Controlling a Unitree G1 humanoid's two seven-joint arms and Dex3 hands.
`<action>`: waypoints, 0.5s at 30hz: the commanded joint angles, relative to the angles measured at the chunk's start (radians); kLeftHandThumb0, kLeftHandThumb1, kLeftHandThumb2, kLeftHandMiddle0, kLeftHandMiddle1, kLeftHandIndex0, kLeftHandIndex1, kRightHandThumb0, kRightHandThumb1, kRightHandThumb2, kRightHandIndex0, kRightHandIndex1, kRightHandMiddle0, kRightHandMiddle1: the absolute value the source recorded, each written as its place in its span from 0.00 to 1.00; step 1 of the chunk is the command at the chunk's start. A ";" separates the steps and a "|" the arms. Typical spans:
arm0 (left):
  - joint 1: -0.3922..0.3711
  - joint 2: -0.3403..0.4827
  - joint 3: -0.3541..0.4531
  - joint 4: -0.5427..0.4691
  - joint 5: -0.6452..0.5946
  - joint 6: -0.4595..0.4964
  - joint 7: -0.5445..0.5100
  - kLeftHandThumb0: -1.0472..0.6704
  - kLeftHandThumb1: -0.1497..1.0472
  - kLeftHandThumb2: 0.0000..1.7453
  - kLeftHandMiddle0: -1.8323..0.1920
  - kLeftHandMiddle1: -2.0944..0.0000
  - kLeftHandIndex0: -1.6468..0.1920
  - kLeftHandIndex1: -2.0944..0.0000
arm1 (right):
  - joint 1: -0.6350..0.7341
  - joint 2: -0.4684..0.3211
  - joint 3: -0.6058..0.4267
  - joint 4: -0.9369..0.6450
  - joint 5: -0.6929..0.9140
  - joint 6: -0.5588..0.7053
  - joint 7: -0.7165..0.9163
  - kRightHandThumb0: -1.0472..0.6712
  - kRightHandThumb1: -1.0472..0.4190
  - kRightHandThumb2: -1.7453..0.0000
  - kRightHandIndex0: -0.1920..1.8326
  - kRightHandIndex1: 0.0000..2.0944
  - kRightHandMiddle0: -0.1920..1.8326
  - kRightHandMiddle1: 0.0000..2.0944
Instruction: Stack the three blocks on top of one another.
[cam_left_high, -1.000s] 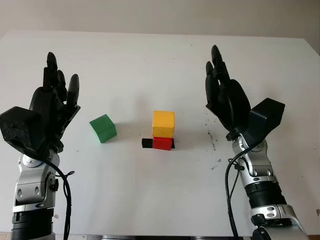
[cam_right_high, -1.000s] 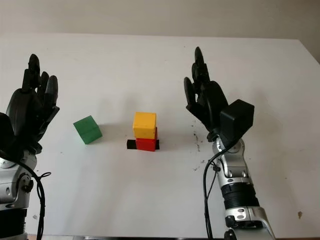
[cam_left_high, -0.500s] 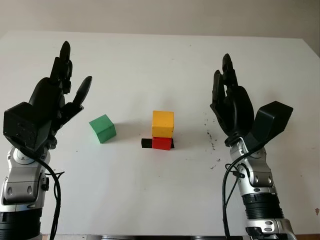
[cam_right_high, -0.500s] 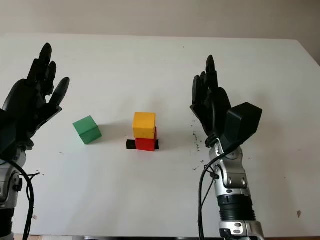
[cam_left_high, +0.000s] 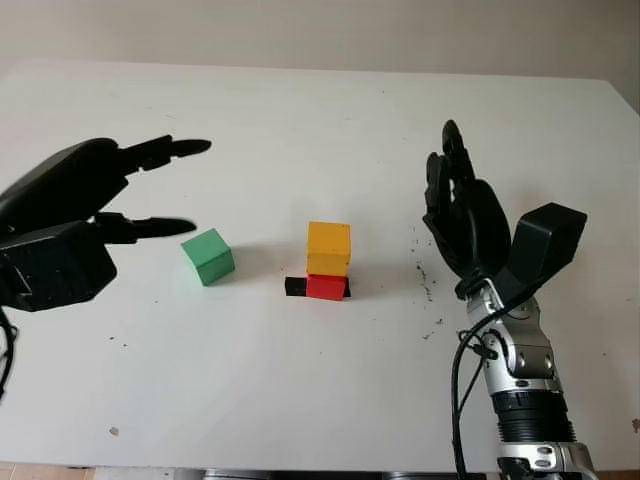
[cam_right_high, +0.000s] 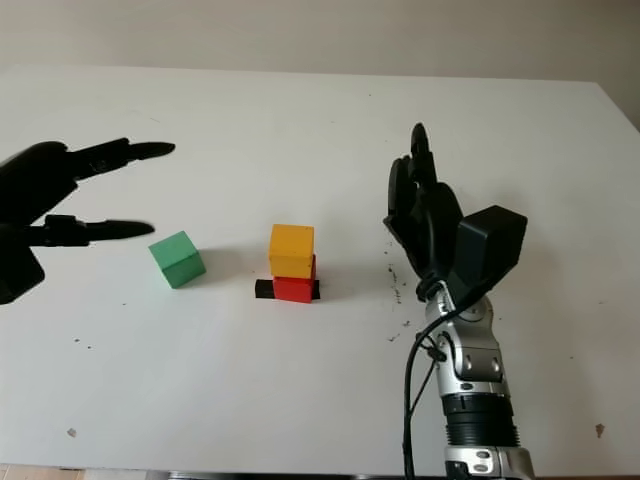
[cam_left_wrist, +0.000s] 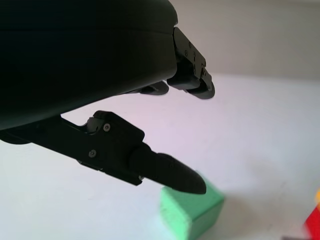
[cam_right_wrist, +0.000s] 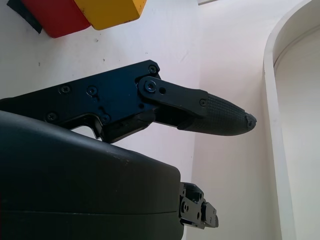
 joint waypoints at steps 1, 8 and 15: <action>-0.048 0.041 -0.050 0.018 0.052 -0.024 -0.028 0.38 0.77 0.03 0.80 0.99 0.69 0.95 | -0.003 0.001 -0.004 0.001 0.003 -0.001 0.003 0.19 0.00 0.62 0.00 0.00 0.00 0.00; -0.092 0.066 -0.107 0.046 0.144 -0.144 -0.038 0.40 0.75 0.03 0.84 0.99 0.65 0.96 | -0.008 0.005 -0.009 0.012 0.007 0.007 0.001 0.19 0.00 0.63 0.00 0.00 0.00 0.00; -0.083 0.033 -0.130 0.140 0.264 -0.356 0.162 0.39 0.76 0.03 0.85 0.98 0.66 0.97 | -0.005 0.008 -0.011 0.020 0.019 0.008 0.010 0.19 0.00 0.63 0.00 0.00 0.00 0.00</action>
